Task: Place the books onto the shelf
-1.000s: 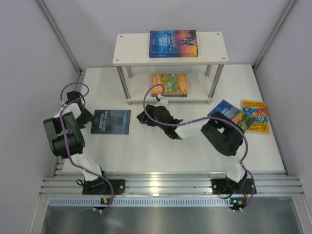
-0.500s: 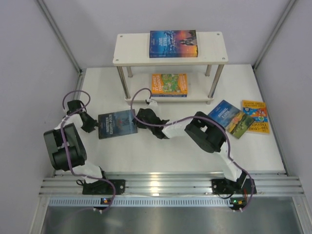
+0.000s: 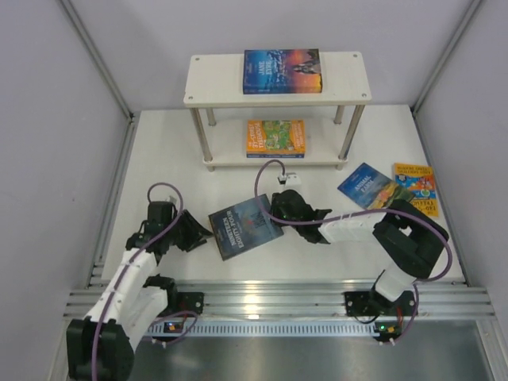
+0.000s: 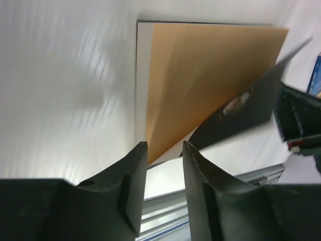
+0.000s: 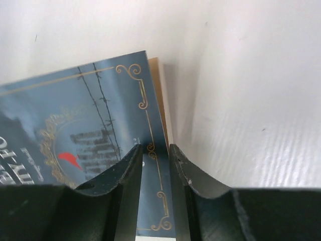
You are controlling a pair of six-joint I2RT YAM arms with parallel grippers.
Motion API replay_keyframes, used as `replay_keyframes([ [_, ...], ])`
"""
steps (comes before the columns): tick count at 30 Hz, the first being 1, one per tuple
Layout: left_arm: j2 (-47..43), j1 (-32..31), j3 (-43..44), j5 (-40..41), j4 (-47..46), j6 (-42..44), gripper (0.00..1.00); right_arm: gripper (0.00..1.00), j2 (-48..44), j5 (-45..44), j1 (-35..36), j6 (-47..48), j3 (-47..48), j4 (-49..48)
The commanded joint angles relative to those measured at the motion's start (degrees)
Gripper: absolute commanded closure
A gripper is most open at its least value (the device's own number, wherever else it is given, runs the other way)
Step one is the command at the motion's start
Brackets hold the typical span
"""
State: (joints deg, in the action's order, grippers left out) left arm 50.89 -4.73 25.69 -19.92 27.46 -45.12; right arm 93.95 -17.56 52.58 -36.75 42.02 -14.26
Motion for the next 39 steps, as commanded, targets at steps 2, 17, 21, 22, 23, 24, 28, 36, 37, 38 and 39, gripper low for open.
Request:
replay_keyframes([
  [2,-8.4,-1.4,-3.4,0.0,6.5,-5.5,0.55,0.72,-4.1,-0.3,-3.2,8.0,0.2,-1.3],
  [17,13.3,-3.2,14.2,1.2,-8.2,3.6,0.45,0.37,-26.4,4.5,-2.4,-24.7,-6.6,16.6],
  [21,25.6,-9.8,24.8,14.5,-1.9,9.3,0.45,0.34,-27.2,-0.7,3.2,-38.8,-14.1,6.9],
  [22,28.4,-11.0,25.3,17.1,-1.5,10.0,0.45,0.34,-26.5,-1.4,4.9,-39.9,-13.5,7.0],
  [23,29.3,-12.3,25.1,17.0,-2.3,10.2,0.45,0.33,-24.5,-3.1,5.6,-40.5,-12.8,8.3],
  [24,30.0,-12.8,23.7,16.7,-3.4,10.5,0.45,0.32,-23.3,-3.8,6.4,-41.8,-11.9,9.3],
  [28,33.4,-15.6,19.2,15.7,-8.3,11.6,0.45,0.30,-18.2,-5.7,8.5,-43.8,-10.6,8.1],
  [36,32.8,-21.6,9.5,10.1,-15.1,6.9,0.50,0.29,-11.0,-1.6,2.2,-29.8,-10.5,-0.5],
  [37,32.3,-21.9,8.9,9.6,-15.3,5.9,0.51,0.29,-10.6,0.6,-0.6,-28.0,-10.7,-4.2],
  [38,32.0,-22.8,7.5,8.2,-16.7,5.0,0.53,0.29,-10.3,5.1,-1.9,-24.8,-11.3,-6.5],
  [39,31.5,-23.4,7.1,7.4,-17.2,3.3,0.54,0.29,-10.3,6.8,-3.2,-23.6,-12.0,-8.6],
])
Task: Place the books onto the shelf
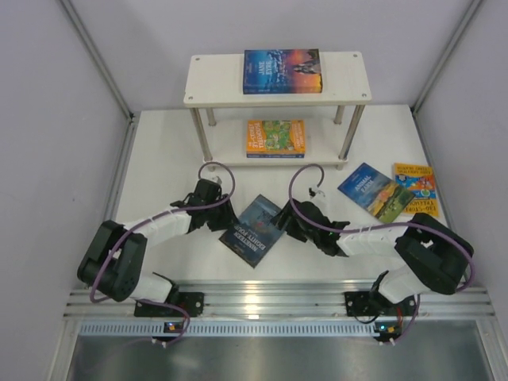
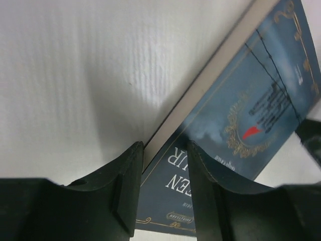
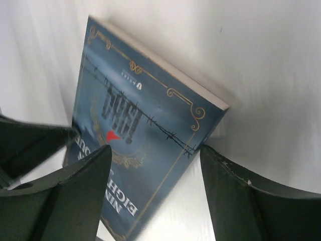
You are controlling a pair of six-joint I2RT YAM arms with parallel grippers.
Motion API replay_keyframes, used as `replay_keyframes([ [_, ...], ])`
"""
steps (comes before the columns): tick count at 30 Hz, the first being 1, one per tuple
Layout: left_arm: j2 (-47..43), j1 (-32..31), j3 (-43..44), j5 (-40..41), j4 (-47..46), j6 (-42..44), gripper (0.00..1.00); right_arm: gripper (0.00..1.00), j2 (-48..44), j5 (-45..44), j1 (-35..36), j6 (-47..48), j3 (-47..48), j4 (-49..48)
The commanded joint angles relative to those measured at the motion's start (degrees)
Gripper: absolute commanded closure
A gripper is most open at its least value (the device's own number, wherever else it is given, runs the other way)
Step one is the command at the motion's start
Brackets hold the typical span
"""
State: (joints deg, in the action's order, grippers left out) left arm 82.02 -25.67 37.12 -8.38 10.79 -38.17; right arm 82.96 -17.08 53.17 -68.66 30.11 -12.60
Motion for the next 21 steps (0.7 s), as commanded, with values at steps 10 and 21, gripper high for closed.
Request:
replay_keyframes([
  [10,-9.0,-8.2,-2.9,5.7,6.6,-5.9,0.44,0.30,-0.9,10.2,-9.5,21.4,6.7,5.5],
  [21,3.2,-8.0,1.8,1.6,2.0,0.1,0.47,0.23,-8.0,5.1,-3.7,10.0,1.2,10.8],
])
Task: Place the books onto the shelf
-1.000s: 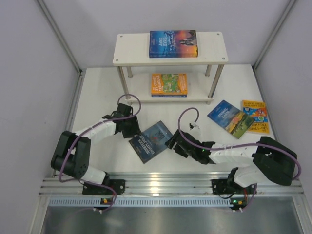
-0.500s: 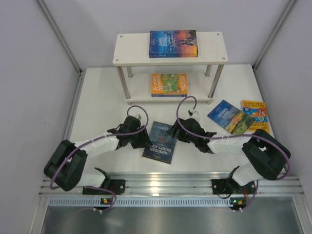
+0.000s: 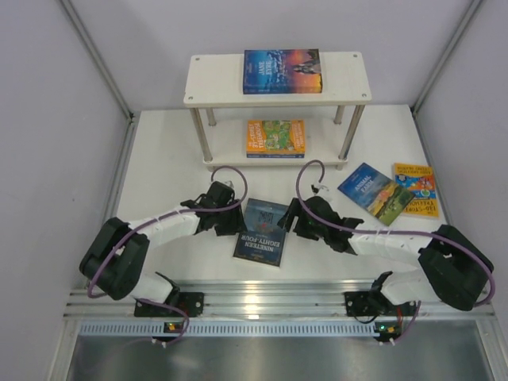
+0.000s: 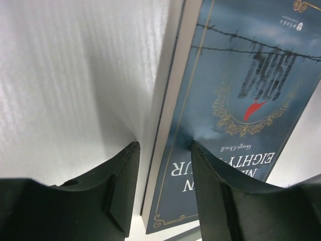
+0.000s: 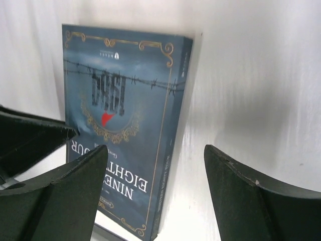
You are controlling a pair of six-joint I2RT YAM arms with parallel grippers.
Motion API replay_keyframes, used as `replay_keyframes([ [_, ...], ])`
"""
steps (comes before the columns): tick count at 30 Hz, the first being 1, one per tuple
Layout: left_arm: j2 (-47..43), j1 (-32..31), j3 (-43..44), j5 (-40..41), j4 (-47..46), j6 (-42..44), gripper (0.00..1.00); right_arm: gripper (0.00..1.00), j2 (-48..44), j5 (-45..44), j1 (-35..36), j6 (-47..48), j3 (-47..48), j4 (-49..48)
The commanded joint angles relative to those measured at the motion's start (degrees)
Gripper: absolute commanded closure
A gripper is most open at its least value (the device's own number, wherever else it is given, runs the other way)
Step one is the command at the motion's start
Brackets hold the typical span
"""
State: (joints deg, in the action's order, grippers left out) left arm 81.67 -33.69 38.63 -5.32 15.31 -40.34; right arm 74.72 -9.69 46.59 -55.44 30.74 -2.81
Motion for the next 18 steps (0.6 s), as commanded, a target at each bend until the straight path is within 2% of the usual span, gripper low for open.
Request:
replay_keyframes([
  [1,4.7,-0.1,0.6,-0.7,-2.0,2.0,0.50,0.22,2.0,-3.7,3.7,-3.7,1.0,1.1],
  [2,5.9,0.2,1.1,0.2,-0.6,1.7,0.53,0.22,3.0,-4.8,4.7,-5.0,2.1,1.3],
  [3,8.0,0.4,1.0,0.1,-0.2,1.5,0.62,0.22,4.1,-6.2,6.7,-5.9,3.0,1.9],
  [6,8.9,0.7,-0.7,-0.6,-1.7,0.0,0.79,0.21,9.1,-10.8,9.4,-9.8,5.8,6.2],
  [9,8.8,0.9,-3.4,-0.6,-3.9,-2.3,0.88,0.20,13.4,-10.7,10.4,-12.1,8.1,6.5],
  [10,8.8,1.1,-4.0,-1.2,-4.7,-2.8,0.96,0.19,14.5,-10.6,10.6,-12.5,8.6,6.1],
  [11,8.9,1.3,-5.4,-2.1,-6.0,-3.8,1.00,0.19,14.4,-10.8,11.0,-12.8,8.6,5.0],
  [14,9.8,1.7,-7.3,-4.5,-8.5,-4.7,1.00,0.19,11.0,-8.3,11.1,-12.2,4.6,-5.3],
  [15,10.3,2.0,-7.4,-4.7,-8.8,-4.7,1.00,0.20,7.8,-7.5,10.5,-11.5,3.2,-12.4],
  [17,10.6,2.4,-8.4,-6.4,-10.2,-4.9,1.00,0.20,4.6,-2.3,9.5,-10.7,-1.4,-20.0],
  [18,10.5,2.9,-8.7,-7.2,-11.0,-5.2,1.00,0.20,3.1,-0.1,8.1,-10.8,-2.8,-27.6],
])
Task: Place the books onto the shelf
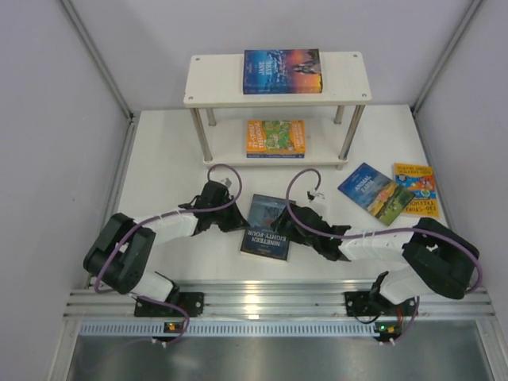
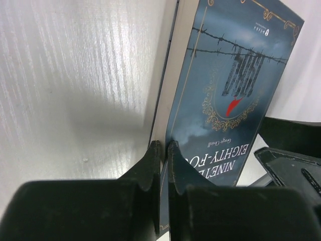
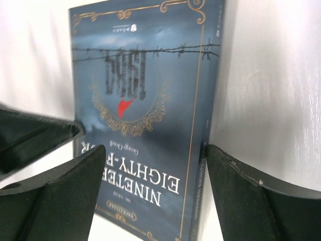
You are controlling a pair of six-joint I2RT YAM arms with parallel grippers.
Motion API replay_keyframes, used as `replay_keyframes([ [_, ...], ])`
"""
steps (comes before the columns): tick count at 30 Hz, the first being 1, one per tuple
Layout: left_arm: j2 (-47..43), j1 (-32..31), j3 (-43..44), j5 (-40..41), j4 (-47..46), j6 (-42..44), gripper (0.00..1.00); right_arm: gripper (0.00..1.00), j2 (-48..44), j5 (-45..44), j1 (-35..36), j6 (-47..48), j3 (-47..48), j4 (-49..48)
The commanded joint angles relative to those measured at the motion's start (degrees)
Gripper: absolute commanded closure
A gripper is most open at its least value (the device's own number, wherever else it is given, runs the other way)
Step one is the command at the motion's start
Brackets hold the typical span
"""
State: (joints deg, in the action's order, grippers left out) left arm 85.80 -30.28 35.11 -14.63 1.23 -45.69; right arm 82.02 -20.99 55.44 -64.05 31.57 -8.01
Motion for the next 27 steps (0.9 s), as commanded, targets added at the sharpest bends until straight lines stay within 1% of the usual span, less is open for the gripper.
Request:
replay_keyframes([
  [1,6.3,-0.3,-6.1,0.8,2.4,0.0,1.00,0.20,-6.7,15.0,-1.2,-2.6,-4.8,-25.7],
  [3,5.8,0.3,-6.8,-0.5,0.3,-0.5,1.00,0.21,-8.8,17.1,-1.6,-2.7,-7.0,-29.9],
  [5,5.6,0.3,-6.9,-1.9,-0.2,-0.9,1.00,0.21,-11.1,18.9,-1.0,-3.6,-9.3,-32.0],
  [6,5.6,0.3,-6.8,-2.4,-0.3,-1.1,1.00,0.21,-11.4,19.3,-1.0,-4.1,-10.6,-36.2],
  [8,5.5,0.4,-7.0,-4.9,-0.8,-2.1,1.00,0.20,-12.6,18.3,-1.0,-5.3,-14.2,-39.8],
  [9,5.6,0.3,-7.1,-5.8,-2.8,-2.6,1.00,0.20,-12.8,18.0,-1.2,-5.3,-14.8,-41.3],
  [11,5.5,0.4,-7.1,-7.1,-3.4,-3.3,1.00,0.20,-12.5,18.6,-1.8,-4.6,-15.0,-41.0],
  [15,4.6,0.4,-7.5,-10.3,-4.5,-5.1,1.00,0.20,-10.7,19.1,-2.2,-4.9,-16.6,-49.7],
  [17,4.5,0.3,-8.0,-11.9,-6.2,-6.5,1.00,0.20,-9.8,19.9,-2.6,-5.3,-16.9,-51.6],
  [19,4.6,0.4,-8.4,-14.4,-8.1,-7.4,1.00,0.20,-8.5,20.7,-3.8,-6.8,-17.2,-56.2],
  [21,4.9,0.3,-8.3,-14.8,-8.1,-7.8,1.00,0.20,-7.6,22.7,-5.0,-8.0,-17.1,-58.6],
  [27,4.0,0.4,-8.4,-14.7,-7.7,-8.5,1.00,0.21,-5.6,24.9,-5.7,-10.6,-16.5,-63.2],
])
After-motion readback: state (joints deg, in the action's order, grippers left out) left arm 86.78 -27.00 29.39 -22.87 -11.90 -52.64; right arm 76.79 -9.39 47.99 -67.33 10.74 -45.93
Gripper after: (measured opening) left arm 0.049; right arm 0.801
